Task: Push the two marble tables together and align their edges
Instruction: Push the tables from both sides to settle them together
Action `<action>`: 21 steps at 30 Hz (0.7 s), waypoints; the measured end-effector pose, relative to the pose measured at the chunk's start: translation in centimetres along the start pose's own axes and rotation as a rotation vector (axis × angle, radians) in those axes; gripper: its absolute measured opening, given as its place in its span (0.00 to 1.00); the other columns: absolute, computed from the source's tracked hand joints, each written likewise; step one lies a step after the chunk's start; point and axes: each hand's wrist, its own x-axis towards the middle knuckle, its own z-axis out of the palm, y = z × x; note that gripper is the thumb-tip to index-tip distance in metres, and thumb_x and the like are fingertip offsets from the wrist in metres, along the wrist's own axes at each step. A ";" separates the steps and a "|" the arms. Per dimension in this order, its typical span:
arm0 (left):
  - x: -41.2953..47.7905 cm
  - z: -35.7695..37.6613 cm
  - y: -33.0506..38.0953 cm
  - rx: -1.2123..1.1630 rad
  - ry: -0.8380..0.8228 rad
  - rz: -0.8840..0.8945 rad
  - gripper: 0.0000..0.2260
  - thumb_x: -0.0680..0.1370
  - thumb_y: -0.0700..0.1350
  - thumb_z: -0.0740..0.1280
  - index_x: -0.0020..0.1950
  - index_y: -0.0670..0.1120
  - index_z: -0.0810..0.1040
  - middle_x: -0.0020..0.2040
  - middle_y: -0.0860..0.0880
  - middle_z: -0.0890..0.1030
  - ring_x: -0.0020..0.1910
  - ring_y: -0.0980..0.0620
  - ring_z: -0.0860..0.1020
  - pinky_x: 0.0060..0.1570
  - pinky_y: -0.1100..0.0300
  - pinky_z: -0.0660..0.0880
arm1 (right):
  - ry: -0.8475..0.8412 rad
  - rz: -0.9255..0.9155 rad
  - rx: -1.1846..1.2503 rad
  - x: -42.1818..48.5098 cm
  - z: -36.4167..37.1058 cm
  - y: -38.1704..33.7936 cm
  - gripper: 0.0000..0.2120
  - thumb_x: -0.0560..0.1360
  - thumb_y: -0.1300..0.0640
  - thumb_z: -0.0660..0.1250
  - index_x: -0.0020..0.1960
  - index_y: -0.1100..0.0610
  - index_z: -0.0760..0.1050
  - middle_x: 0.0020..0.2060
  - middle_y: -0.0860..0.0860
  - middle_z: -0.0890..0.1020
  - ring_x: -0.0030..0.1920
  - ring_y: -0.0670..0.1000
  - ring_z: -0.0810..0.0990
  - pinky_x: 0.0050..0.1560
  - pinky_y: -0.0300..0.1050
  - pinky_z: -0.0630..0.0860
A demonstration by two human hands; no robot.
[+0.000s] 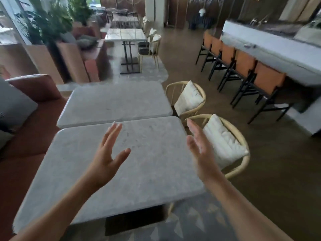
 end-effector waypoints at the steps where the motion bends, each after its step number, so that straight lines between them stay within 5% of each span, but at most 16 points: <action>1: 0.8 0.6 1.8 -0.016 0.005 0.033 0.41 0.74 0.78 0.59 0.80 0.57 0.56 0.86 0.47 0.57 0.86 0.46 0.55 0.82 0.37 0.58 | 0.048 -0.014 0.022 0.1 -2.6 -1.0 0.40 0.73 0.18 0.56 0.79 0.37 0.64 0.77 0.35 0.71 0.79 0.35 0.67 0.79 0.38 0.66; 5: 4.9 3.6 6.5 -0.096 0.018 0.153 0.40 0.75 0.78 0.60 0.81 0.63 0.55 0.86 0.53 0.57 0.86 0.50 0.56 0.81 0.36 0.59 | 0.161 -0.077 0.061 1.0 -11.3 -3.7 0.35 0.75 0.20 0.57 0.76 0.34 0.65 0.80 0.45 0.72 0.79 0.41 0.70 0.77 0.39 0.69; 9: 9.7 8.3 9.5 -0.286 0.072 0.236 0.33 0.77 0.75 0.62 0.80 0.69 0.60 0.84 0.63 0.60 0.84 0.59 0.59 0.79 0.48 0.61 | 0.214 -0.115 0.057 3.6 -17.5 -3.9 0.36 0.74 0.20 0.56 0.77 0.35 0.64 0.80 0.45 0.71 0.79 0.41 0.70 0.79 0.47 0.69; 13: 14.9 14.3 12.9 -0.440 0.125 0.272 0.33 0.79 0.71 0.64 0.80 0.59 0.64 0.84 0.57 0.63 0.83 0.56 0.62 0.79 0.58 0.65 | 0.273 -0.115 0.059 7.1 -23.0 -3.2 0.37 0.74 0.19 0.56 0.77 0.36 0.65 0.79 0.46 0.72 0.79 0.42 0.71 0.80 0.53 0.69; 16: 18.9 17.9 15.7 -0.429 0.105 0.292 0.32 0.80 0.71 0.63 0.80 0.61 0.63 0.84 0.56 0.64 0.83 0.54 0.63 0.78 0.61 0.65 | 0.292 -0.136 0.056 9.8 -27.1 -2.3 0.38 0.74 0.20 0.55 0.77 0.38 0.64 0.79 0.47 0.73 0.79 0.43 0.72 0.80 0.58 0.69; 21: 24.8 23.6 18.6 -0.396 0.160 0.347 0.32 0.81 0.70 0.62 0.81 0.58 0.61 0.83 0.59 0.64 0.84 0.53 0.62 0.79 0.54 0.66 | 0.275 -0.195 0.105 15.1 -33.5 1.6 0.37 0.76 0.21 0.55 0.78 0.39 0.65 0.79 0.47 0.74 0.79 0.45 0.73 0.80 0.62 0.69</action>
